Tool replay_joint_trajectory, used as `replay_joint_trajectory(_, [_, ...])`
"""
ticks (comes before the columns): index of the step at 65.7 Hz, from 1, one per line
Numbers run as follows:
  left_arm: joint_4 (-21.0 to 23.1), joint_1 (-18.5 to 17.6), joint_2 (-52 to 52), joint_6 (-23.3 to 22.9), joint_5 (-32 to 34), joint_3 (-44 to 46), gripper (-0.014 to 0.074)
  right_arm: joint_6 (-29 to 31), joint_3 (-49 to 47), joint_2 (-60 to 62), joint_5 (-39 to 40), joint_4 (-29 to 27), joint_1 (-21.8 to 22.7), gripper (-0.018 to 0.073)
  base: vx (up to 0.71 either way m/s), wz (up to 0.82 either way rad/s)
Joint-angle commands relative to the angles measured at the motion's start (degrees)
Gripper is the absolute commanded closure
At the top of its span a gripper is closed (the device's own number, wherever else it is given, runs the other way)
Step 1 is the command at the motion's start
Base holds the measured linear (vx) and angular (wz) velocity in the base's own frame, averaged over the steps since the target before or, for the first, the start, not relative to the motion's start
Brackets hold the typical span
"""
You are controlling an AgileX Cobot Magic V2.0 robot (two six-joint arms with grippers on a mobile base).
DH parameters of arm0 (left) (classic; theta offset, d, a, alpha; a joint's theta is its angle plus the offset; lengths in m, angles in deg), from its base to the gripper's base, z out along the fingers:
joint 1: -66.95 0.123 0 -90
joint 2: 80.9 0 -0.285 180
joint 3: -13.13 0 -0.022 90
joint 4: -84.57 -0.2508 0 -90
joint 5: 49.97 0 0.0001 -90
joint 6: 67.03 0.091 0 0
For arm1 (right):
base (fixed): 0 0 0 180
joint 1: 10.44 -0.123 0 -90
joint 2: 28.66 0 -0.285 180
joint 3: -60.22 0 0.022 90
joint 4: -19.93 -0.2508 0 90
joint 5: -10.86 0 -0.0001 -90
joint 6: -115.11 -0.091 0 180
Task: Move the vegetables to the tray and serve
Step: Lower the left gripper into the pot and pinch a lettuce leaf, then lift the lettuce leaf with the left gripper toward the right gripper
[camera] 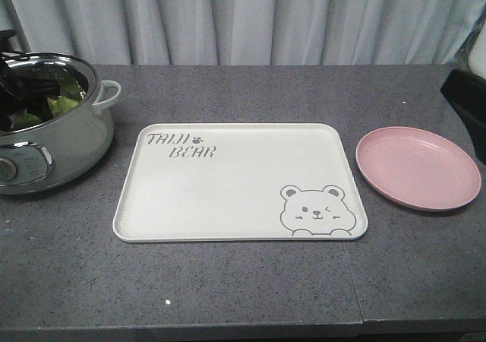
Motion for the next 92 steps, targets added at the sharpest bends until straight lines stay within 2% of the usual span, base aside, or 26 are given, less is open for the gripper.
replay_joint_trajectory(1, [1.8,-0.2,-2.5,0.0,0.4,1.6,0.0086,-0.3,-1.6,0.1,-0.4,-0.9,0.3,-0.0031,0.00,0.00])
replay_joint_trajectory(16, [2.5,-0.2,-0.4,0.0,-2.2,1.6,0.0105,-0.3,-1.6,0.1,-0.4,-0.9,0.3,-0.0031,0.00,0.00])
replay_joint_trajectory(24, [4.0,-0.2,0.4,0.0,-3.2,1.6,0.0168,-0.3,-1.6,0.1,-0.4,-0.9,0.3,-0.0031,0.00,0.00])
replay_joint_trajectory(32, [4.8,-0.2,0.4,0.0,-3.2,1.6,0.0314,-0.3,-1.6,0.1,-0.3,-0.9,0.3,-0.0031,0.00,0.00])
replay_joint_trajectory(40, [4.8,-0.2,0.3,0.0,-3.2,1.6,0.0529,-0.3,-1.6,0.1,-0.3,-0.9,0.3,-0.0031,0.00,0.00])
replay_joint_trajectory(44, [4.8,-0.2,0.3,0.2,-3.2,1.7,0.0605,-0.3,-1.6,0.1,-0.3,-0.6,0.3,-0.0031,0.00,0.00])
replay_joint_trajectory(64, [4.8,-0.2,-5.3,0.2,0.3,1.7,0.0603,-0.8,-1.6,-1.2,-0.1,-0.1,0.3,-0.0031,0.00,0.00])
replay_joint_trajectory(72, [4.7,-0.2,-10.2,0.2,2.5,1.7,0.0603,-0.8,-1.8,-3.6,0.3,-1.9,0.3,-0.0031,0.00,0.00])
replay_joint_trajectory(82, [4.7,-0.2,-16.6,0.2,5.4,1.7,0.0603,-1.4,-5.6,-7.3,4.0,-3.5,0.3,-0.0031,0.00,0.00])
replay_joint_trajectory(92, [5.2,-0.2,-23.0,0.0,7.7,1.7,0.0603,-5.0,-12.5,-12.3,10.4,-3.4,0.3,-0.0031,0.00,0.00])
